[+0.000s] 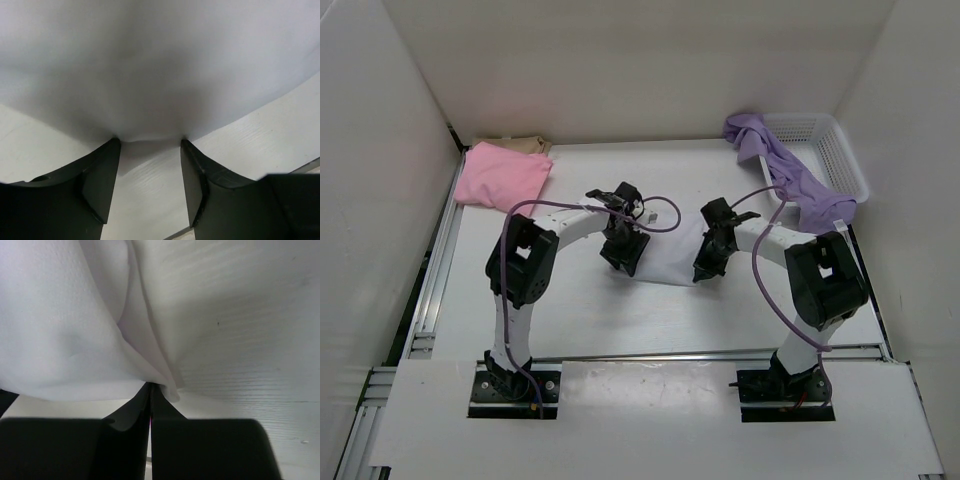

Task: Fold and stack the t-shirts
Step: Smooth out wrinkles on the folded tshirt

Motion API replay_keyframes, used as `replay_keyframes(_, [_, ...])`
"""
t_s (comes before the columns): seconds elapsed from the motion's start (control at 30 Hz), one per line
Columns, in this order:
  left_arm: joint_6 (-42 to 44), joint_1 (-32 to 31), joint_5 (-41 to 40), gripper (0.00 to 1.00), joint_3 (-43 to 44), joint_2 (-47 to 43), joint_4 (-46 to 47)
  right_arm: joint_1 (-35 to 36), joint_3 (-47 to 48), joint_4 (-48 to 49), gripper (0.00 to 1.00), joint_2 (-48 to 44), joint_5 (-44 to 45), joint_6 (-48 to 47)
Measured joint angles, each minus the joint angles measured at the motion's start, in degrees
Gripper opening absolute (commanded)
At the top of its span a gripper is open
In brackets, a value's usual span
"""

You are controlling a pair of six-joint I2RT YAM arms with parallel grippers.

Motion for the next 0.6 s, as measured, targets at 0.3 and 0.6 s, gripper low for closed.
replay_keyframes(0.3, [0.2,4.57,0.55,0.76,2.58,-8.83,-2.05,-0.17,3.8,-5.75,0.02,-2.69,4.42,-6.51])
replay_keyframes(0.6, [0.2,11.91,5.22,0.81,12.98,3.45,-2.34,-0.17,7.82,-6.88,0.03,-2.38,5.31,-8.76])
